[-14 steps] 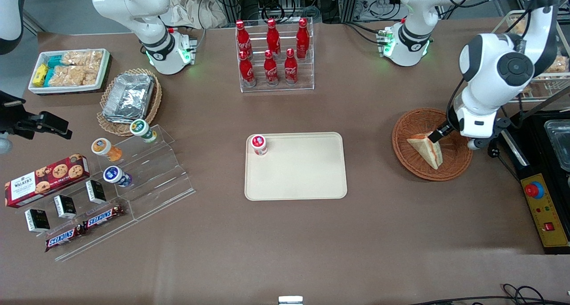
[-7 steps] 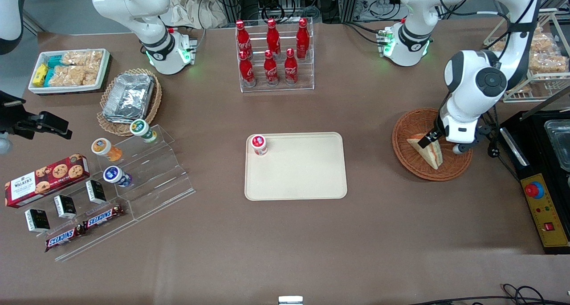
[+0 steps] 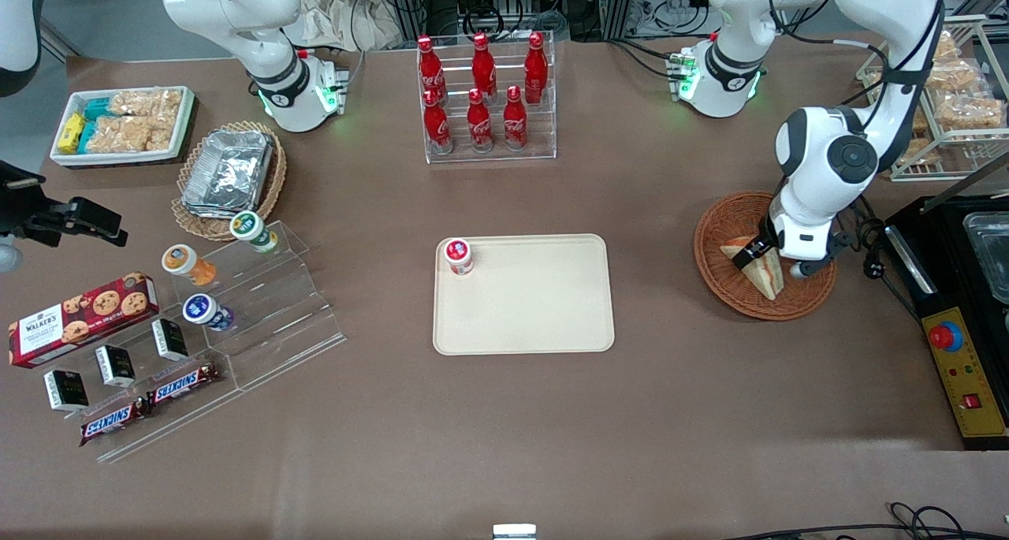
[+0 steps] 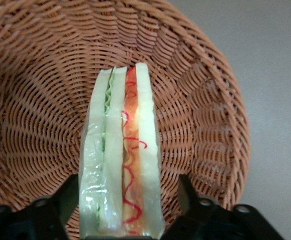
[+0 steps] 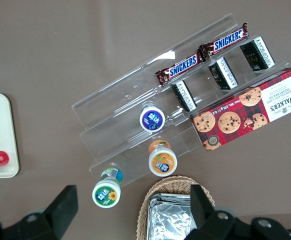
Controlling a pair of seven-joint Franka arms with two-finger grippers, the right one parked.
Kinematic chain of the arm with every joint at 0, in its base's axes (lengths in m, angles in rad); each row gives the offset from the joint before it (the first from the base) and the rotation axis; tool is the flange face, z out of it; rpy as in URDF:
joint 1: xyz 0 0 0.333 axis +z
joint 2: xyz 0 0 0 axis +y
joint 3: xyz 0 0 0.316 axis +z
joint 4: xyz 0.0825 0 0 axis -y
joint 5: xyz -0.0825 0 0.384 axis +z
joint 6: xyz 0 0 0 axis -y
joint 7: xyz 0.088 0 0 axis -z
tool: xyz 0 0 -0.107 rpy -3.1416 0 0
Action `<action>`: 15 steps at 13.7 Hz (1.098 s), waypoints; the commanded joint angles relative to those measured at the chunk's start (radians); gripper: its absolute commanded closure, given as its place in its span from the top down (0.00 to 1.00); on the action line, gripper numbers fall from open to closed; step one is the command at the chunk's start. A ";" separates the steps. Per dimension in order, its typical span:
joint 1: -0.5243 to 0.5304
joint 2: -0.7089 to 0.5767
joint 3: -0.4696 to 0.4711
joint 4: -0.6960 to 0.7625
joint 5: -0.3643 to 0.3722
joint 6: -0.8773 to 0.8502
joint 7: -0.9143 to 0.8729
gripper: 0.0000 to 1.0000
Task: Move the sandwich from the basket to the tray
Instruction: 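Close the left gripper on the sandwich and lift it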
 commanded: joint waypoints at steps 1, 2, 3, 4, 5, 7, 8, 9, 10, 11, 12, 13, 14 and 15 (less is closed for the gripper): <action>0.007 -0.015 -0.005 -0.030 0.014 0.068 -0.003 0.00; 0.007 -0.020 -0.005 -0.029 0.014 0.066 0.013 0.00; 0.007 -0.023 -0.005 -0.027 0.014 0.065 0.019 0.00; 0.007 -0.035 -0.005 -0.023 0.014 0.056 0.040 0.00; 0.007 -0.064 -0.005 -0.017 0.014 0.010 0.071 0.00; 0.007 -0.125 0.010 0.016 0.013 -0.113 0.152 0.00; 0.007 -0.156 0.018 0.035 0.014 -0.160 0.181 0.00; 0.007 -0.178 0.018 0.068 0.014 -0.218 0.210 0.00; 0.007 -0.190 0.018 0.113 0.014 -0.287 0.237 0.00; 0.007 -0.193 0.018 0.173 0.016 -0.372 0.258 0.00; 0.007 -0.195 0.016 0.262 0.016 -0.477 0.279 0.00; 0.006 -0.186 0.016 0.364 0.016 -0.609 0.316 0.00; 0.006 -0.175 0.015 0.473 0.016 -0.733 0.354 0.00; 0.004 -0.172 0.015 0.558 0.016 -0.824 0.399 0.00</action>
